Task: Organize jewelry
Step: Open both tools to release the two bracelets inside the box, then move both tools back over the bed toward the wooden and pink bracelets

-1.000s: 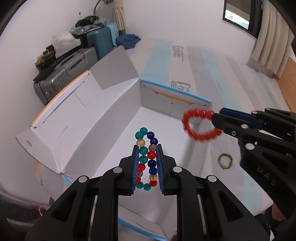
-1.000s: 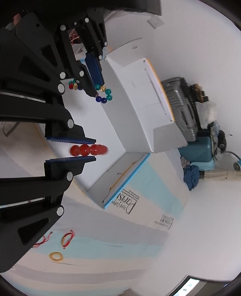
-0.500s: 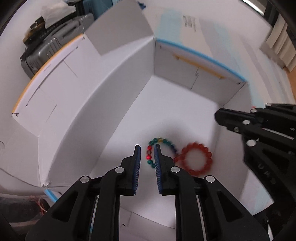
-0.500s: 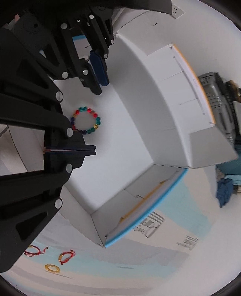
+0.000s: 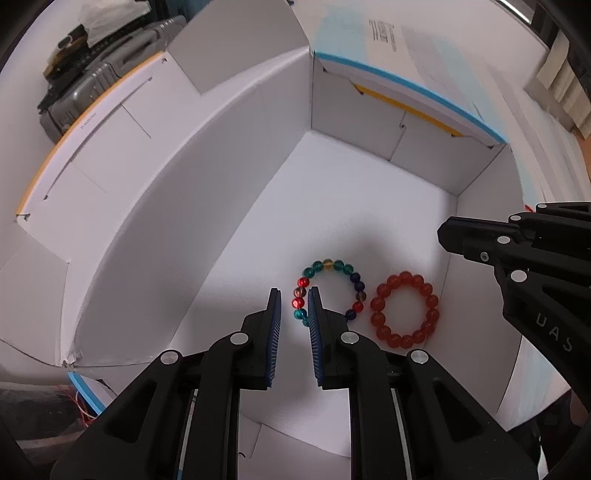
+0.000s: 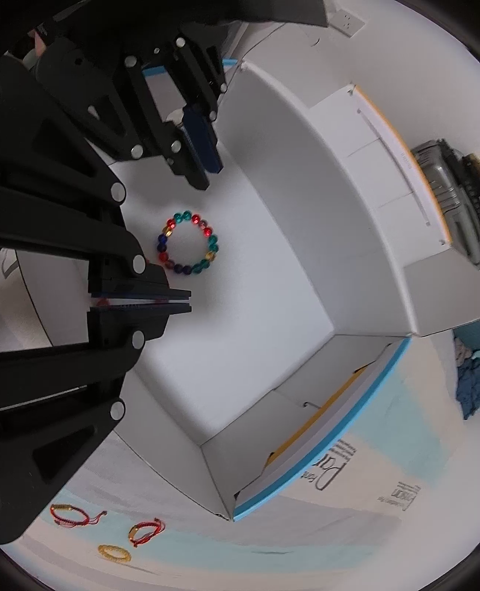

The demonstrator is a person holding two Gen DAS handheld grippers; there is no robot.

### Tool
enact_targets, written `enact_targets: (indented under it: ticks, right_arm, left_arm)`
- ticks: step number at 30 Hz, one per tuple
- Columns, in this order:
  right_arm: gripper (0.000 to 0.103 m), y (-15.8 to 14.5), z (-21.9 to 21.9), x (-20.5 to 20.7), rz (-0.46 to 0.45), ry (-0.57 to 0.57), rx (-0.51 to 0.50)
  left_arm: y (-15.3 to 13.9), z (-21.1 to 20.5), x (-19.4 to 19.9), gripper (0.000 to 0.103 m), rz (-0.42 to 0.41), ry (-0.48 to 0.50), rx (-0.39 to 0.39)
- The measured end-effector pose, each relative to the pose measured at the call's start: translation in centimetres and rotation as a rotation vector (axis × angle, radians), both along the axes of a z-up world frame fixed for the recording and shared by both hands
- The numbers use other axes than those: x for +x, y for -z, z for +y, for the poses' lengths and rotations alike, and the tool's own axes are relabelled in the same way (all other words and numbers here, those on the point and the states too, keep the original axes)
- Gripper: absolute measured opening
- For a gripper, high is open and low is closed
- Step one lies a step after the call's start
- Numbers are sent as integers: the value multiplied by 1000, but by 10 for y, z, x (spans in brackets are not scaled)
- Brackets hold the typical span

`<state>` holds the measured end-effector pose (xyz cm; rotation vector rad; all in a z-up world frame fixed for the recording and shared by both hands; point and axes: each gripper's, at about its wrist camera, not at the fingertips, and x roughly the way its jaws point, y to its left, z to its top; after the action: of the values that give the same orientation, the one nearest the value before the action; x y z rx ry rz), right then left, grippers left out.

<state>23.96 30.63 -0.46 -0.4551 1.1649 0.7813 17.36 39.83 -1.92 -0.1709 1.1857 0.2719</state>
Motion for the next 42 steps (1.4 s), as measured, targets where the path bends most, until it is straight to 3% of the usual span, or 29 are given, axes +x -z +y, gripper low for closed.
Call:
enact_targets:
  ticks: [2,4,5,7,9,13,18,21,26,32,42]
  right_arm:
    - [12,-1,0,1,-1,5,13]
    - [32,-4,-4,-1,-4,12,46]
    - [41,-6,-7,-2,-13,15,61]
    - [45,-12,-14,-4,-35,22,89]
    - [58,-19,-22,-4,-50,34,127]
    - [68,-31,-39,-5,-88,62,165]
    - [81,-40,-58,-7,-131,86,185]
    - [90,-47,-71,-9,-162,102,199]
    - [95,-58,-91,-20,-246,114,202]
    - [95,-71,-127,-26,-317,154,215]
    - [96,-80,-211,-17,-336,270,203]
  left_arm:
    - [-3,0,-4,18,-31,-20,10]
    - [-6,-1,-7,42,-48,-30,17]
    - [-9,-1,-11,47,-71,-44,28]
    - [-15,-1,-16,52,-92,-56,38]
    - [-20,-4,-19,61,-115,-54,56]
    - [-33,-14,-29,82,-181,-48,92]
    - [-46,-30,-34,92,-217,-36,113]
    - [-51,-40,-37,96,-235,-38,117]
    - [-57,-57,-38,97,-249,-35,119]
    - [-67,-85,-34,97,-278,-16,108]
    - [-74,-153,-19,97,-318,70,88]
